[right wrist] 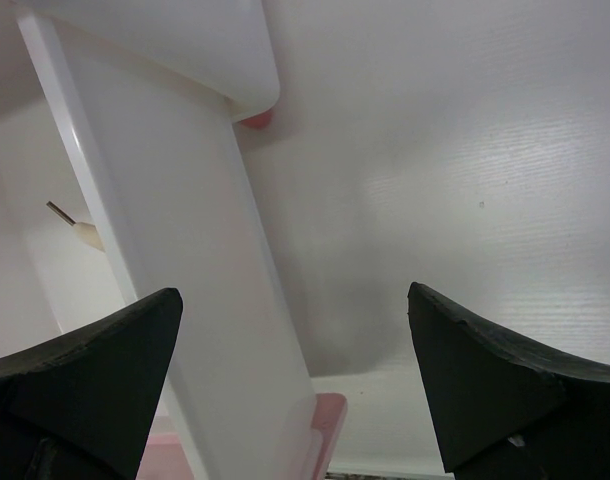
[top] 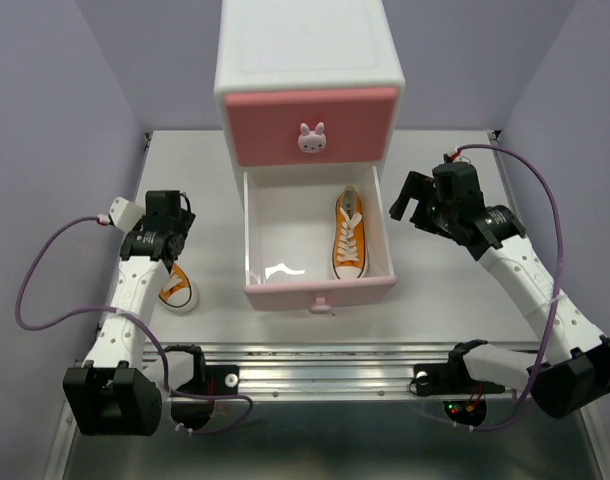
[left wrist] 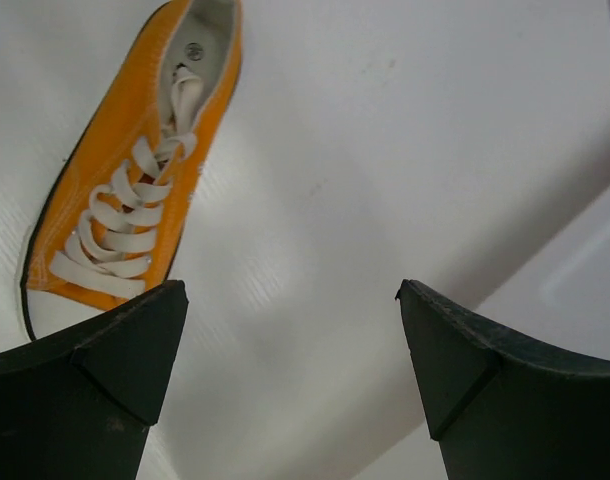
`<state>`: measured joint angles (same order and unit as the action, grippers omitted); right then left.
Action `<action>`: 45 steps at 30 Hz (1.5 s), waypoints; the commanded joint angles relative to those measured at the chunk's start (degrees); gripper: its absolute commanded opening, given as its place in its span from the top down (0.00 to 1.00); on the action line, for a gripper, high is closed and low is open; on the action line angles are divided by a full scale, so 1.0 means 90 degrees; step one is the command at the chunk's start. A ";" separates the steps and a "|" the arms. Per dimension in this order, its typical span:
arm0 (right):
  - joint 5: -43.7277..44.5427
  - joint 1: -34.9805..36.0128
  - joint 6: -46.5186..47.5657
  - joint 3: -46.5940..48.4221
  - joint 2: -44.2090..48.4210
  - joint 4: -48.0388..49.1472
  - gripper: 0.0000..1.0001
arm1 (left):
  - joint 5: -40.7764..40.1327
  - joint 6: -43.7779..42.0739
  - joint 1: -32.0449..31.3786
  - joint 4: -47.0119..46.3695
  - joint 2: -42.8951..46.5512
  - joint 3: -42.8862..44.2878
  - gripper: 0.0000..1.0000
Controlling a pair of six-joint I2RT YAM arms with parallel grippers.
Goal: Place and organize the shoes in the shoe cabinet
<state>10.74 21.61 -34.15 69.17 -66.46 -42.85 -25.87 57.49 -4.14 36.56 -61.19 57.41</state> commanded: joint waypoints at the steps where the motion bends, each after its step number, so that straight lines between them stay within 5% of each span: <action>1: -0.0119 0.0011 0.0142 0.0088 0.0030 0.0171 0.00 | -0.0016 0.0067 0.0624 -0.0604 0.0177 -0.0898 0.01; 6: -0.0158 0.0011 0.0220 0.0176 0.0021 0.0191 0.00 | 0.0539 -0.0897 0.1270 -0.1804 0.0110 -0.1681 0.01; 12: -0.0149 0.0011 0.0249 0.0225 0.0040 0.0181 0.00 | 0.1106 -0.2441 0.2022 -0.2948 -0.1079 -0.1643 0.02; 15: -0.0139 0.0011 0.0357 0.0313 -0.0018 0.0181 0.00 | 0.1185 -0.2726 0.2266 -0.3056 -0.1579 -0.1467 0.10; 21: -0.0090 0.0011 0.0299 0.0430 -0.0126 0.0191 0.00 | 0.1205 -0.2863 0.2345 -0.2822 -0.2371 -0.1525 0.50; 22: -0.0080 0.0011 0.0279 0.0440 -0.0145 0.0191 0.00 | 0.1204 -0.2786 0.2345 -0.2764 -0.2352 -0.1496 0.81; 23: -0.0071 0.0011 0.0279 0.0440 -0.0145 0.0201 0.00 | 0.1204 -0.2698 0.2345 -0.2628 -0.2313 -0.1457 0.98; 32: 0.0027 0.0011 0.0094 0.0333 -0.0028 0.0152 0.00 | 0.1476 -0.3097 0.2326 -0.2001 -0.0342 -0.0071 1.00; 37: 0.0066 0.0011 0.0006 0.0225 0.0079 0.0161 0.00 | 0.3177 -0.3176 0.2151 -0.1973 0.0383 0.1216 1.00; 45: 0.0037 0.0011 0.0054 0.0254 0.0118 0.0161 0.00 | 0.2172 -0.2083 -0.0610 -0.1981 0.0714 0.2352 1.00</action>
<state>10.52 21.61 -33.45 70.46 -66.81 -42.89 -4.93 33.41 -3.60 20.38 -57.01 76.90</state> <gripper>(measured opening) 0.997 0.106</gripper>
